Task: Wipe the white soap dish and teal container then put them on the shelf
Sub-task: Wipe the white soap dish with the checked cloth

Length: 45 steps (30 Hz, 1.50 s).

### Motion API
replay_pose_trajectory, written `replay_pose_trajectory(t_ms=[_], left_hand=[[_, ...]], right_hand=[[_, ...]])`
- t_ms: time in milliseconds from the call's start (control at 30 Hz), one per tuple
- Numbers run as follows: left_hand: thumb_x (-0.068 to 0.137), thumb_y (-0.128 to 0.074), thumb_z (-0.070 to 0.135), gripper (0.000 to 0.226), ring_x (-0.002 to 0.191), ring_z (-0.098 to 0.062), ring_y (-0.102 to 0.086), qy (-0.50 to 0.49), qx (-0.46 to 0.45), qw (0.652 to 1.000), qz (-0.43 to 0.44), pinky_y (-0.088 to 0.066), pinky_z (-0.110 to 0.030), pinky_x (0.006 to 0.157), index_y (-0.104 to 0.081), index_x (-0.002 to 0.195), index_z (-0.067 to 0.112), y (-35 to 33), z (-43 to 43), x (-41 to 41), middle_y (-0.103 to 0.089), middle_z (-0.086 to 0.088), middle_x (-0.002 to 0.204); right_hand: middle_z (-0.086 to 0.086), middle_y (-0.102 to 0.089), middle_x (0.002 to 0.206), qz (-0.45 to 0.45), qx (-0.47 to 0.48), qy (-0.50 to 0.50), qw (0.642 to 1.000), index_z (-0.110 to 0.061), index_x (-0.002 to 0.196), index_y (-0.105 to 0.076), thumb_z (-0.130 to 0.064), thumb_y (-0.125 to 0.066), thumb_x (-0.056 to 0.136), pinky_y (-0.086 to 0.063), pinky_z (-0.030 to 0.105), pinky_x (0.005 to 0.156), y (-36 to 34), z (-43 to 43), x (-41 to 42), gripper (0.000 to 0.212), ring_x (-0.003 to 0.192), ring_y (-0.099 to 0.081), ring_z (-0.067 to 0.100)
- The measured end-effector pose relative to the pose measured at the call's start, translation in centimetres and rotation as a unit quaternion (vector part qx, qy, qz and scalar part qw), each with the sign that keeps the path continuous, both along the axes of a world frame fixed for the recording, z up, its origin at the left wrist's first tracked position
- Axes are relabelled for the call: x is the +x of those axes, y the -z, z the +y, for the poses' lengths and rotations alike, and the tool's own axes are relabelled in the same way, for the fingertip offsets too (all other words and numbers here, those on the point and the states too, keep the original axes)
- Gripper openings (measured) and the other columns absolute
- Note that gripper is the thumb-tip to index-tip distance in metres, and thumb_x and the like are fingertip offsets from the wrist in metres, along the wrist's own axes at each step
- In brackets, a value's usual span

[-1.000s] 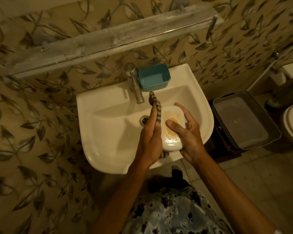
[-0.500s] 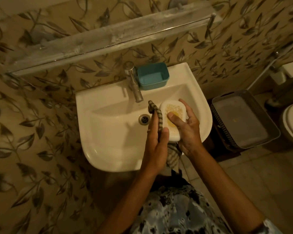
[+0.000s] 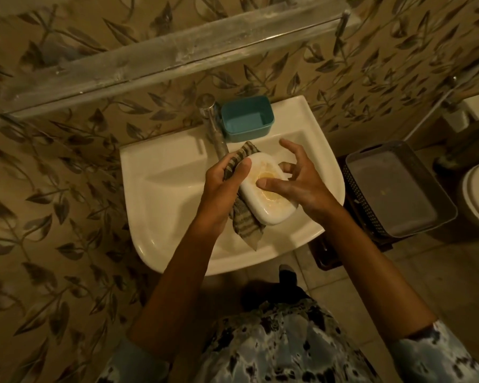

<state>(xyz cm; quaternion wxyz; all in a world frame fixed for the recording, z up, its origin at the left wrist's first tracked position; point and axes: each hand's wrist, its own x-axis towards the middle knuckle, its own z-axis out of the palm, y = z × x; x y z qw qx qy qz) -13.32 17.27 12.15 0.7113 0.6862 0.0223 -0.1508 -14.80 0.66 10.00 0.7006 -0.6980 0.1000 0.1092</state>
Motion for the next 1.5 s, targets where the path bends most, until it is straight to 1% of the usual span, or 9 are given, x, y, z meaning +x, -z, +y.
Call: replay_pose_trajectory(t_ms=[300,467,633,833,1033,1100,1300,1433,1500], left_hand=[[0.095,-0.052,0.029,0.018,0.091,-0.001,-0.066,-0.219,-0.028,0.975,-0.028,-0.053,-0.018,0.068,-0.058,0.111,0.036,1.0,-3.2,-2.3,-0.067,0.012,0.102],[0.096,-0.048,0.032,0.035,0.104,0.002,-0.06,-0.214,0.015,0.976,-0.045,-0.051,-0.013,0.076,-0.045,0.13,0.036,2.1,-4.3,-5.2,-0.06,0.017,0.116],[0.098,-0.044,0.028,0.029,0.098,0.011,-0.059,-0.206,0.038,0.978,-0.016,-0.05,-0.011,0.074,-0.047,0.12,0.047,2.3,-3.3,-5.1,-0.06,0.02,0.111],[0.102,-0.033,0.02,0.038,0.12,-0.021,-0.054,-0.148,0.098,0.983,-0.036,-0.046,-0.046,0.101,-0.044,0.137,0.014,1.4,-1.7,-2.3,-0.054,-0.011,0.132],[0.102,-0.028,0.022,0.043,0.126,-0.002,-0.042,-0.13,0.133,0.98,-0.075,-0.038,-0.013,0.1,-0.03,0.145,0.021,2.2,-3.4,-6.4,-0.041,0.0,0.144],[0.102,-0.027,0.023,0.044,0.131,-0.006,-0.038,-0.129,0.141,0.979,-0.07,-0.037,-0.02,0.104,-0.027,0.146,0.022,2.4,-3.5,-6.9,-0.036,-0.001,0.148],[0.102,-0.028,0.023,0.031,0.108,-0.016,-0.059,-0.101,0.123,0.983,-0.09,-0.056,-0.024,0.075,-0.037,0.128,0.038,0.3,-1.5,-2.0,-0.046,-0.008,0.133],[0.097,-0.027,0.029,0.041,0.122,-0.023,-0.05,-0.051,0.104,0.986,-0.119,-0.049,-0.043,0.097,-0.032,0.137,0.036,-0.1,-2.2,-3.1,-0.038,-0.009,0.141],[0.097,-0.025,0.027,0.046,0.132,-0.016,-0.04,-0.048,0.127,0.978,-0.157,-0.039,-0.035,0.108,-0.029,0.143,0.031,0.4,-2.8,-4.7,-0.033,-0.005,0.148]], right_hand=[[0.013,-0.062,0.125,0.035,0.239,0.252,0.937,-0.02,0.122,-0.059,-0.021,-0.081,0.074,-0.058,0.042,0.085,1.9,3.1,-1.3,0.053,0.11,-0.065,0.028],[0.014,-0.065,0.119,-0.008,0.215,0.294,0.931,-0.027,0.101,-0.07,-0.023,-0.084,0.066,-0.058,0.047,0.083,1.4,3.1,-1.2,0.038,0.107,-0.066,0.031],[0.012,-0.068,0.104,-0.021,0.173,0.255,0.951,-0.017,0.103,-0.07,-0.009,-0.082,0.073,-0.057,0.029,0.066,1.5,2.3,-1.5,0.033,0.094,-0.069,0.027],[-0.004,-0.07,0.089,-0.057,0.152,0.237,0.958,-0.023,0.092,-0.072,-0.007,-0.082,0.07,-0.056,0.026,0.061,0.7,2.5,-1.9,0.029,0.083,-0.071,0.014],[0.004,-0.069,0.098,-0.052,0.181,0.319,0.929,-0.012,0.102,-0.068,-0.004,-0.079,0.074,-0.057,0.028,0.064,-0.5,1.9,-0.7,0.031,0.091,-0.071,0.021],[0.003,-0.069,0.096,-0.057,0.172,0.3,0.937,-0.012,0.102,-0.068,-0.004,-0.079,0.075,-0.057,0.026,0.063,-0.7,1.6,-0.8,0.03,0.087,-0.072,0.017],[-0.003,-0.074,0.089,-0.068,0.15,0.214,0.963,-0.024,0.094,-0.071,-0.007,-0.081,0.073,-0.059,0.033,0.065,-0.5,2.3,-2.4,0.029,0.088,-0.073,0.023],[0.002,-0.071,0.095,-0.07,0.151,0.282,0.945,-0.017,0.097,-0.071,-0.006,-0.081,0.072,-0.059,0.034,0.065,-1.4,2.1,-1.5,0.029,0.089,-0.072,0.022],[0.0,-0.07,0.094,-0.07,0.148,0.31,0.936,-0.012,0.1,-0.07,-0.005,-0.081,0.072,-0.059,0.031,0.064,-1.5,2.1,-1.3,0.031,0.087,-0.072,0.02]])
